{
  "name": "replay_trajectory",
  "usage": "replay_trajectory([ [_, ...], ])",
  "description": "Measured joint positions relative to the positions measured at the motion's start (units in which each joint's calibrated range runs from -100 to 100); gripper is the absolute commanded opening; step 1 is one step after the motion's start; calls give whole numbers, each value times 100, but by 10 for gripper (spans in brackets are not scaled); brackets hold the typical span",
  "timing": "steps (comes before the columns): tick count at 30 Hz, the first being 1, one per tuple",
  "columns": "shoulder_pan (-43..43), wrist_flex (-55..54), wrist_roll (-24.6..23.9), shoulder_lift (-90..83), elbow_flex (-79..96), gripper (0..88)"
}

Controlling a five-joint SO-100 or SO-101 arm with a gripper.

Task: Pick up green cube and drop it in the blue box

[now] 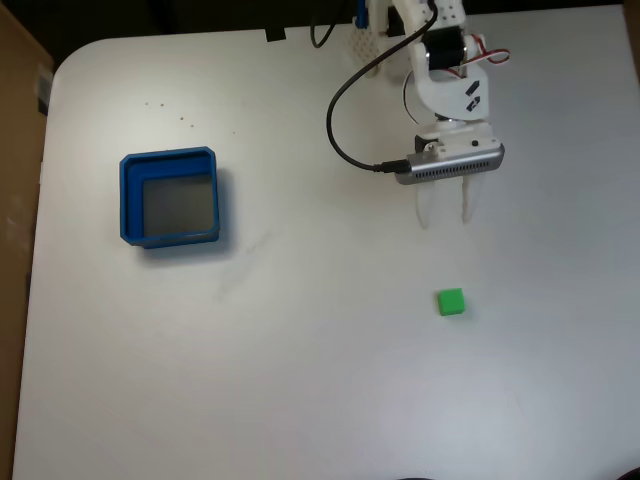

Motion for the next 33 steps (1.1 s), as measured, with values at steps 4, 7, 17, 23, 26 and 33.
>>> replay_trajectory([
  [4, -156, 0, 0, 275, -286, 268],
  [7, -149, 0, 0, 599, -492, 268],
  [17, -156, 0, 0, 1565, -1334, 267],
  [23, -156, 0, 0, 1798, -1432, 267],
  [26, -156, 0, 0, 1964, -1674, 267],
  [33, -149, 0, 0, 2630, -2256, 267],
])
